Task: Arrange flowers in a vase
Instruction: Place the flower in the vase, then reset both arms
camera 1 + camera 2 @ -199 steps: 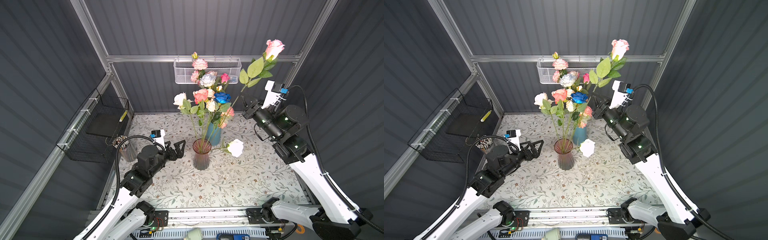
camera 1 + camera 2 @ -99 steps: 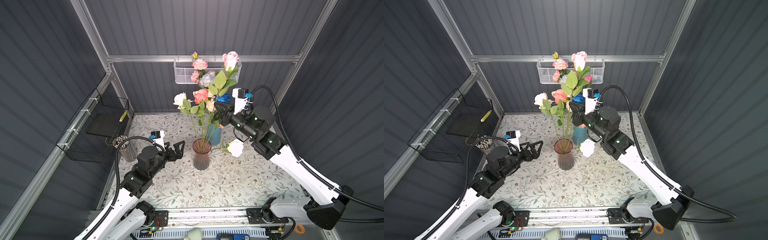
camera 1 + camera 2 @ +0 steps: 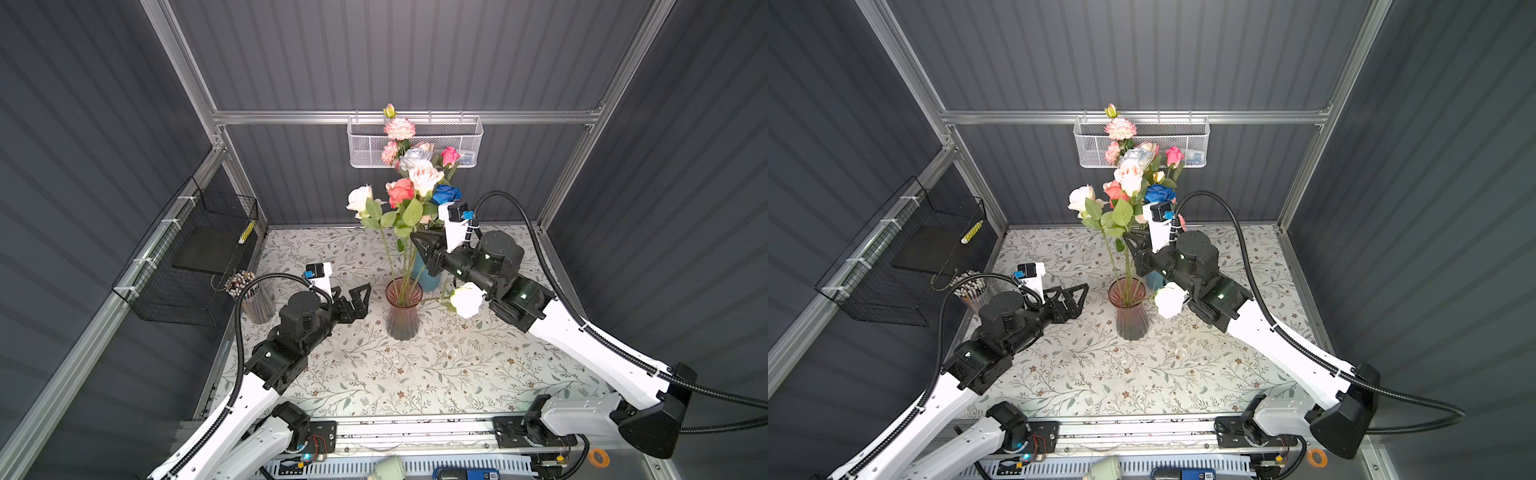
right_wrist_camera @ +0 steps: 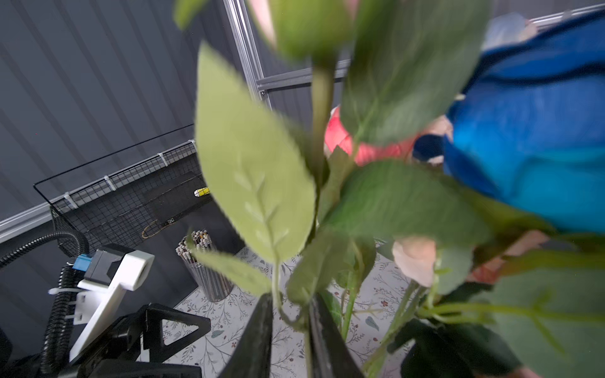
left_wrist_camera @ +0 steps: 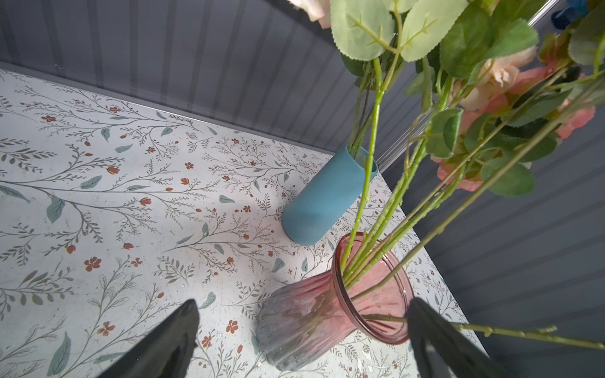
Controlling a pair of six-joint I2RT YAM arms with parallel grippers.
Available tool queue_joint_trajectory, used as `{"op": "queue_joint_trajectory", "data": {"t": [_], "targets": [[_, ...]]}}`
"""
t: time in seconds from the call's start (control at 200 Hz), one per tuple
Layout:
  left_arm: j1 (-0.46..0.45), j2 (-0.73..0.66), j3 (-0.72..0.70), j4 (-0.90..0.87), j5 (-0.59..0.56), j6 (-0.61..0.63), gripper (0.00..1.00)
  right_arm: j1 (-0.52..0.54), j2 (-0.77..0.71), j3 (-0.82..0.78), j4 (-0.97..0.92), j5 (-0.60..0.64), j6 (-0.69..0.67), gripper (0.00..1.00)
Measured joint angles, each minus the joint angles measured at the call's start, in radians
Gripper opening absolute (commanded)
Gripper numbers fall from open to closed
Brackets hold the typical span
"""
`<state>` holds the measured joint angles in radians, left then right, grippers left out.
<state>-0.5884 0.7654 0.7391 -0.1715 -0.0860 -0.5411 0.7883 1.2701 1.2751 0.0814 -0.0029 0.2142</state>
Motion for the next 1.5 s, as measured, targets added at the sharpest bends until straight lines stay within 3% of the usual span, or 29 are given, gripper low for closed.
{"op": "queue_joint_trajectory", "data": {"t": [0.49, 0.996, 1.501], "targets": [[0.000, 0.040, 0.000, 0.044, 0.009, 0.000, 0.99, 0.034, -0.103, -0.025, -0.056, 0.056, -0.016, 0.37], [0.000, 0.140, 0.046, 0.061, 0.026, 0.013, 0.99, 0.037, -0.267, -0.053, -0.145, 0.152, -0.013, 0.53], [0.000, 0.150, 0.066, 0.059, 0.025, 0.030, 1.00, 0.037, -0.332, -0.055, -0.204, 0.198, -0.024, 0.58]]}}
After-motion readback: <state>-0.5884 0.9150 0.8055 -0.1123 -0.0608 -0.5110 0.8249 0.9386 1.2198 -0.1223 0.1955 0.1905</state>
